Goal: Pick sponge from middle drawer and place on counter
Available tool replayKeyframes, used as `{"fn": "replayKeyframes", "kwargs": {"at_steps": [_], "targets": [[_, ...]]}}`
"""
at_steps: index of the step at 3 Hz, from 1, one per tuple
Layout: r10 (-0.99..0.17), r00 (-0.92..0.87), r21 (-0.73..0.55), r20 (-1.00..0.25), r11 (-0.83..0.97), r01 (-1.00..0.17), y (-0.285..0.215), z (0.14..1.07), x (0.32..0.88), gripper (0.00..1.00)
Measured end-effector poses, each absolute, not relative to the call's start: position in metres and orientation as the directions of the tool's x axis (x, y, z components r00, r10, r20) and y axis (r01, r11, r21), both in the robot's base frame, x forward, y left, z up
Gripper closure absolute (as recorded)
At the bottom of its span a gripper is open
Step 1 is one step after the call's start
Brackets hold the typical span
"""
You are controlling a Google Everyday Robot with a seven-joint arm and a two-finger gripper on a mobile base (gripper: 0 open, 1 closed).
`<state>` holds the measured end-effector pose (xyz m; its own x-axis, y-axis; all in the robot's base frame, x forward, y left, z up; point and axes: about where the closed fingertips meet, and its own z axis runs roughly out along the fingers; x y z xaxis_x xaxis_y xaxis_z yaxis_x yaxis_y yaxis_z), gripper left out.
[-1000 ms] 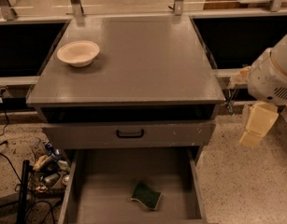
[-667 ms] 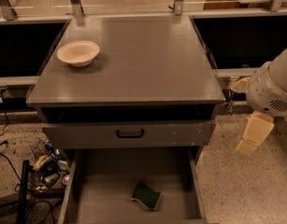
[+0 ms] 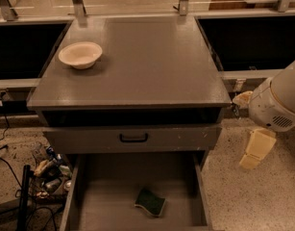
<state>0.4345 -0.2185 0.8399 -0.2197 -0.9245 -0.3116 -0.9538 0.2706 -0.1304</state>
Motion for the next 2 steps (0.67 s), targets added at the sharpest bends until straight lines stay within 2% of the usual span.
{"fn": "replayKeyframes", "kwargs": {"at_steps": [2], "targets": [[-0.849,-0.107,-0.066,-0.517,0.164,-0.984,-0.2085,0.8276,0.4274,0.0]]}}
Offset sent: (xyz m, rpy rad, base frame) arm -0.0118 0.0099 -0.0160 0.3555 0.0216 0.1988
